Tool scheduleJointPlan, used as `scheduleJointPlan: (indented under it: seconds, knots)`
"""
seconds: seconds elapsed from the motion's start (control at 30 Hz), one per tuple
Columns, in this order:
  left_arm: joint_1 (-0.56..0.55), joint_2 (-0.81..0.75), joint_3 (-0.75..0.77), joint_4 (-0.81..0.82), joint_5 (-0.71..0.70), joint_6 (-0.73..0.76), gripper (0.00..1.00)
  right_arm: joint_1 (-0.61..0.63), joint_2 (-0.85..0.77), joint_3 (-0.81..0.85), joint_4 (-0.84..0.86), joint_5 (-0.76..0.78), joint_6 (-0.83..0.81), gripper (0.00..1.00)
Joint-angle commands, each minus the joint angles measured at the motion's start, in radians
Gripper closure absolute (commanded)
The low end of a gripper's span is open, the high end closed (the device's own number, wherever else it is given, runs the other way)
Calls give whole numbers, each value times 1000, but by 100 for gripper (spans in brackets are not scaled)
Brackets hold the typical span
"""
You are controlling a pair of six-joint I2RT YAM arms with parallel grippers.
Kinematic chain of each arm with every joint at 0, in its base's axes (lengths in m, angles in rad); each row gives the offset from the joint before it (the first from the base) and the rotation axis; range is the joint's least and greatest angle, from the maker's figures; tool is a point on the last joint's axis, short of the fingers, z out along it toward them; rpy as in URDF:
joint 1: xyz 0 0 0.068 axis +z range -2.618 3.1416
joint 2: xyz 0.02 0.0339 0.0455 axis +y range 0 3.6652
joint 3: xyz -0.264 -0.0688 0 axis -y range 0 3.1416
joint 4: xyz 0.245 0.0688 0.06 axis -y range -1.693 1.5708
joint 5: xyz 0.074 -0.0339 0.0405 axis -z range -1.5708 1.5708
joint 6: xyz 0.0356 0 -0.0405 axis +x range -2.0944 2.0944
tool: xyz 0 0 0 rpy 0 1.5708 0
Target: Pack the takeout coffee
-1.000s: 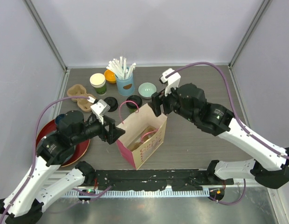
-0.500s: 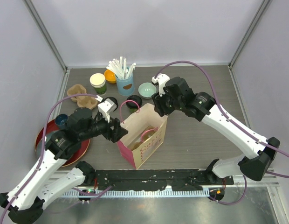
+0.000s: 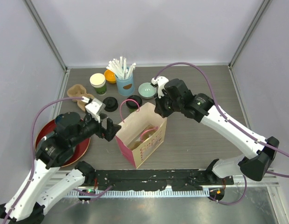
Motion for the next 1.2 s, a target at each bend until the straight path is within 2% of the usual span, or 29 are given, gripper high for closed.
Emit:
scheduleJointPlan:
  seconds: [0.0, 0.27, 0.37, 0.57, 0.87, 0.9, 0.97, 1.0, 1.07, 1.1, 1.17]
  knots:
    - [52, -68, 25, 52, -86, 8, 8, 8, -45, -13, 96, 23, 114, 99]
    - [135, -161, -15, 43, -212, 9, 6, 132, -64, -14, 158, 289, 257, 99]
    - [151, -180, -28, 37, -264, 15, 6, 161, -58, -31, 178, 345, 301, 99]
    - [163, -208, -58, 31, -303, 29, 6, 183, -33, -31, 205, 344, 372, 99]
    - [171, -236, -86, 26, -307, 43, 5, 187, -4, 4, 168, 310, 387, 99]
    - [171, -234, -87, 28, -306, 43, 5, 187, -5, 6, 164, 314, 386, 96]
    - [171, -233, -90, 34, -303, 46, 5, 187, -18, 12, 155, 324, 378, 82]
    - [171, -233, -90, 35, -301, 46, 5, 187, -19, 13, 152, 322, 363, 67]
    - [171, -234, -92, 37, -295, 49, 5, 186, -30, 33, 150, 314, 344, 55]
    - [172, -234, -92, 38, -291, 51, 5, 187, -33, 42, 150, 305, 326, 45]
    - [171, -231, -90, 40, -281, 54, 5, 186, -36, 88, 150, 288, 265, 41]
